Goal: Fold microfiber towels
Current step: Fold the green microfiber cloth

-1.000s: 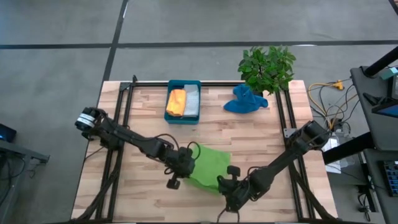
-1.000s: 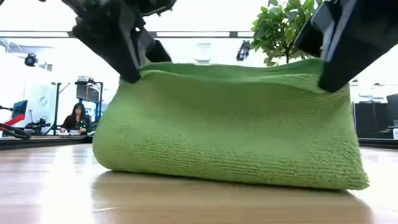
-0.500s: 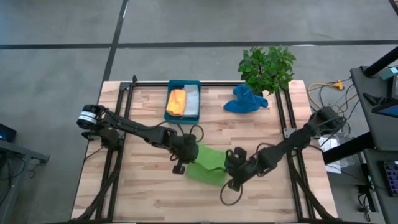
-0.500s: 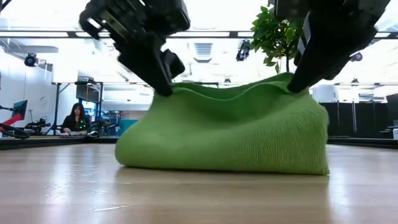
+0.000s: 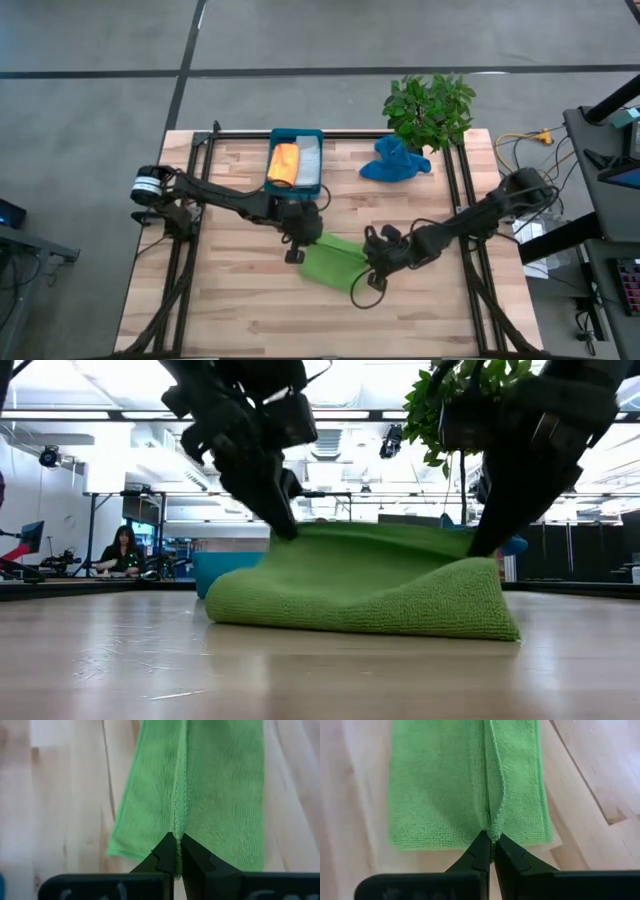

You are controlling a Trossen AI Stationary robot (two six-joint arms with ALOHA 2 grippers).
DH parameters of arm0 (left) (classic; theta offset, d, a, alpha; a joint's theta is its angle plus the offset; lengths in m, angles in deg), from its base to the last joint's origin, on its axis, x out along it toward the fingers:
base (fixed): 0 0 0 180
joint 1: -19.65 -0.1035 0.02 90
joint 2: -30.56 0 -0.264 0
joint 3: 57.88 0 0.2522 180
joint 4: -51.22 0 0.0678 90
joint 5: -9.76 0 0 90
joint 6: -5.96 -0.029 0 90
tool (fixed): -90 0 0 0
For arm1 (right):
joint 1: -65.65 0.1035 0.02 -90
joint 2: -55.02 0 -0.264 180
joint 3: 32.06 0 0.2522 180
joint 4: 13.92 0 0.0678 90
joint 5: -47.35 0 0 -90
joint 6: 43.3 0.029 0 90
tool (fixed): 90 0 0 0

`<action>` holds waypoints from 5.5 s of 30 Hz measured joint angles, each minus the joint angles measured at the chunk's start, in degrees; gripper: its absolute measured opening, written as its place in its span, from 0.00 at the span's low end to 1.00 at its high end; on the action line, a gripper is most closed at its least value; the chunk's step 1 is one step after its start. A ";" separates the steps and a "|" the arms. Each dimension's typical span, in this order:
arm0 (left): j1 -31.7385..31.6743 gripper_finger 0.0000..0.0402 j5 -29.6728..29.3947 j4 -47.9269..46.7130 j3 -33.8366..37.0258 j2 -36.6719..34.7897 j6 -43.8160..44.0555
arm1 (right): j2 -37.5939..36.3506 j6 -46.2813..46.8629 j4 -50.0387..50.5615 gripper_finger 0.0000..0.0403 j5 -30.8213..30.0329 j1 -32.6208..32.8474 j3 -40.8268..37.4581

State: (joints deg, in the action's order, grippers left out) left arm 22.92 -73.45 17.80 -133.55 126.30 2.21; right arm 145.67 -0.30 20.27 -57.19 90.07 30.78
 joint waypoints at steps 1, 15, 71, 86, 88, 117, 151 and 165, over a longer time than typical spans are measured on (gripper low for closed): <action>0.00 0.00 -0.01 0.15 0.00 0.71 -0.02 | 0.28 -0.02 0.12 0.02 0.08 -0.20 0.00; -0.02 0.00 -7.63 1.84 0.05 3.80 0.35 | 3.00 2.00 -0.08 0.04 1.42 -1.74 0.29; 19.91 0.00 -8.21 17.51 4.35 7.67 36.69 | 7.54 18.01 -7.68 0.02 -3.06 -0.58 0.39; 15.61 0.00 -11.78 14.73 3.80 2.56 31.86 | 5.51 27.14 -14.26 0.02 -6.22 7.92 0.42; 13.21 0.00 -8.74 14.09 3.85 3.61 31.31 | 6.53 31.36 -14.18 0.02 -7.99 9.62 0.59; 21.03 0.00 -7.28 12.46 8.07 6.63 43.95 | 12.98 20.69 -7.79 0.02 1.50 -3.23 4.19; 26.58 0.35 -5.69 8.26 6.93 0.96 -10.00 | 14.89 17.82 -10.42 0.02 -8.02 13.08 17.22; 26.42 0.57 -7.80 8.50 6.67 6.02 -17.59 | 14.84 20.04 -11.23 0.02 -8.05 13.23 17.18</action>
State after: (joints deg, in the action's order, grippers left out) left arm 49.34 -81.25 26.30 -126.89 132.32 -15.38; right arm 160.51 19.74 9.04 -65.24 103.30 47.96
